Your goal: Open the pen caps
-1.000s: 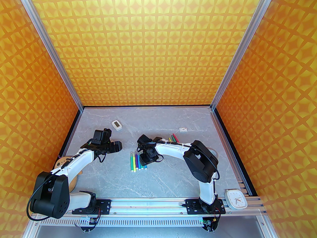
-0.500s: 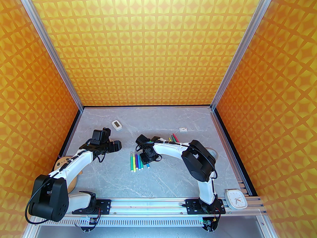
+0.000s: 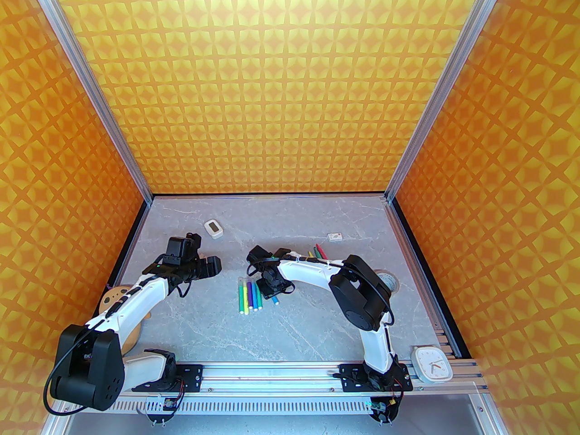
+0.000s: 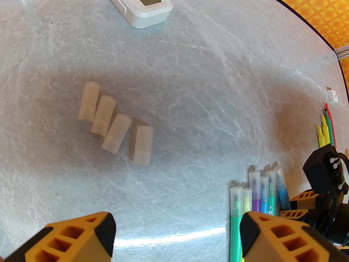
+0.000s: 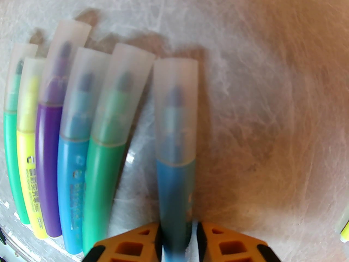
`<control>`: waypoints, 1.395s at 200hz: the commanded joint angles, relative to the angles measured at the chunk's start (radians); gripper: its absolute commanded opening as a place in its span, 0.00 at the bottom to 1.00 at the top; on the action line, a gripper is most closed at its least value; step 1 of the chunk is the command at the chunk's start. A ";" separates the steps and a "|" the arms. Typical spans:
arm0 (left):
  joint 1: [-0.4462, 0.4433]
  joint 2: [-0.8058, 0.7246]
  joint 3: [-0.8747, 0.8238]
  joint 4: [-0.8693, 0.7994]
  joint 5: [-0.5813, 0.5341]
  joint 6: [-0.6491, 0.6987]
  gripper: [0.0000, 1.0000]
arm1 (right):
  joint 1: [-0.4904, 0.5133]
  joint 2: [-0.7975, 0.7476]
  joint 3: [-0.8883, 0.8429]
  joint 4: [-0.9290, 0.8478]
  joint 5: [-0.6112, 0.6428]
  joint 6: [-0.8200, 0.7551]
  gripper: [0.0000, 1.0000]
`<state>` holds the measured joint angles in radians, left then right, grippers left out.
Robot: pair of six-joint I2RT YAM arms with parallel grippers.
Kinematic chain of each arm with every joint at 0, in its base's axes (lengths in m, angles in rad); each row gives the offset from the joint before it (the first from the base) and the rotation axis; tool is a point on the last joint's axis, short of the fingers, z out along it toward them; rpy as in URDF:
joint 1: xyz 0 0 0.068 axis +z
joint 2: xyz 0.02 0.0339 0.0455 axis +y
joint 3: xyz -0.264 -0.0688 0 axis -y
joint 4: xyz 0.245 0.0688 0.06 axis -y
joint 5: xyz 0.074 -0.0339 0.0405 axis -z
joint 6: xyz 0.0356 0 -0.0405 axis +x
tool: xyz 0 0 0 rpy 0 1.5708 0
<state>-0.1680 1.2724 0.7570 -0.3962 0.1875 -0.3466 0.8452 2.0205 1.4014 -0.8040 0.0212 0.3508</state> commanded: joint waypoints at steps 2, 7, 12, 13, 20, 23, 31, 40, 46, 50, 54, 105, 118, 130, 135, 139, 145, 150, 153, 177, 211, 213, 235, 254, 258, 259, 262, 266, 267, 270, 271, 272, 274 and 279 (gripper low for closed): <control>0.010 -0.016 0.005 -0.018 0.017 0.012 0.79 | -0.003 0.047 0.009 -0.024 0.063 -0.018 0.27; 0.009 -0.016 0.004 -0.019 0.017 0.012 0.79 | -0.003 0.047 0.009 -0.024 0.065 -0.018 0.27; 0.010 -0.016 0.005 -0.019 0.017 0.011 0.79 | -0.003 0.049 0.008 -0.024 0.066 -0.018 0.26; 0.010 -0.014 0.005 -0.019 0.017 0.011 0.79 | -0.003 0.048 0.009 -0.024 0.065 -0.018 0.26; 0.010 -0.011 0.005 -0.018 0.016 0.011 0.79 | -0.003 0.049 0.010 -0.024 0.067 -0.018 0.25; 0.010 -0.011 0.007 -0.017 0.017 0.009 0.79 | -0.003 0.050 0.009 -0.023 0.067 -0.017 0.25; 0.011 -0.011 0.008 -0.017 0.017 0.007 0.79 | -0.004 0.050 0.008 -0.023 0.068 -0.018 0.24; 0.010 -0.010 0.007 -0.015 0.017 0.003 0.79 | -0.004 0.049 0.007 -0.023 0.068 -0.018 0.23; 0.010 -0.009 0.007 -0.012 0.017 0.002 0.79 | -0.003 0.048 0.008 -0.023 0.069 -0.018 0.22; 0.011 -0.010 0.007 -0.010 0.018 -0.001 0.79 | -0.003 0.047 0.008 -0.023 0.070 -0.019 0.21; 0.010 -0.010 0.006 -0.009 0.019 -0.003 0.79 | -0.004 0.045 0.006 -0.021 0.071 -0.019 0.21; 0.011 0.010 0.004 0.027 0.069 -0.027 0.79 | -0.003 0.015 0.002 -0.011 0.075 -0.037 0.14; 0.010 0.015 0.005 0.039 0.089 -0.034 0.79 | -0.003 -0.001 -0.001 -0.002 0.077 -0.042 0.13; 0.010 0.018 0.006 0.049 0.105 -0.041 0.78 | -0.003 -0.018 -0.006 0.013 0.085 -0.044 0.11; 0.010 0.019 0.006 0.056 0.113 -0.043 0.78 | -0.005 -0.025 -0.010 0.020 0.086 -0.045 0.11; 0.010 0.021 0.006 0.059 0.119 -0.046 0.78 | -0.005 -0.032 -0.013 0.024 0.084 -0.047 0.11; 0.009 0.023 0.005 0.063 0.128 -0.049 0.78 | -0.006 -0.039 -0.015 0.032 0.081 -0.049 0.11; 0.009 0.025 0.005 0.068 0.136 -0.051 0.78 | -0.007 -0.047 -0.020 0.040 0.076 -0.052 0.10; 0.010 0.025 0.005 0.070 0.141 -0.052 0.78 | -0.008 -0.053 -0.024 0.047 0.072 -0.054 0.10; 0.008 0.034 0.007 0.093 0.178 -0.064 0.77 | -0.024 -0.107 -0.060 0.108 0.008 -0.057 0.09; 0.007 0.050 0.008 0.133 0.242 -0.087 0.75 | -0.053 -0.189 -0.117 0.185 -0.085 -0.073 0.09; 0.006 0.051 0.009 0.136 0.246 -0.090 0.74 | -0.054 -0.193 -0.120 0.189 -0.089 -0.075 0.09; -0.002 0.075 0.011 0.179 0.312 -0.112 0.71 | -0.064 -0.240 -0.156 0.231 -0.117 -0.089 0.07; -0.025 0.092 0.013 0.228 0.371 -0.124 0.70 | -0.072 -0.268 -0.180 0.259 -0.148 -0.101 0.07; -0.030 0.095 0.013 0.240 0.383 -0.126 0.70 | -0.073 -0.273 -0.181 0.262 -0.152 -0.102 0.07; -0.032 0.096 0.013 0.243 0.385 -0.127 0.70 | -0.074 -0.272 -0.182 0.262 -0.154 -0.104 0.07; -0.036 0.098 0.013 0.251 0.395 -0.128 0.70 | -0.074 -0.274 -0.184 0.264 -0.159 -0.106 0.07; -0.041 0.102 0.014 0.265 0.405 -0.132 0.70 | -0.075 -0.277 -0.187 0.266 -0.164 -0.109 0.07; -0.042 0.103 0.013 0.267 0.408 -0.132 0.70 | -0.075 -0.277 -0.187 0.266 -0.166 -0.109 0.06; -0.046 0.107 0.013 0.277 0.417 -0.135 0.70 | -0.076 -0.279 -0.189 0.268 -0.170 -0.111 0.07; -0.046 0.107 0.013 0.280 0.420 -0.136 0.70 | -0.076 -0.279 -0.188 0.267 -0.170 -0.111 0.06; -0.048 0.108 0.013 0.283 0.423 -0.137 0.70 | -0.076 -0.279 -0.188 0.268 -0.171 -0.111 0.07; -0.050 0.110 0.014 0.287 0.430 -0.138 0.70 | -0.077 -0.282 -0.190 0.269 -0.173 -0.112 0.06; -0.055 0.116 0.015 0.302 0.444 -0.142 0.69 | -0.077 -0.284 -0.192 0.271 -0.177 -0.113 0.06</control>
<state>-0.1955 1.3663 0.7570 -0.1982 0.5137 -0.4561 0.7761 1.7672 1.2320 -0.5808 -0.0986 0.2665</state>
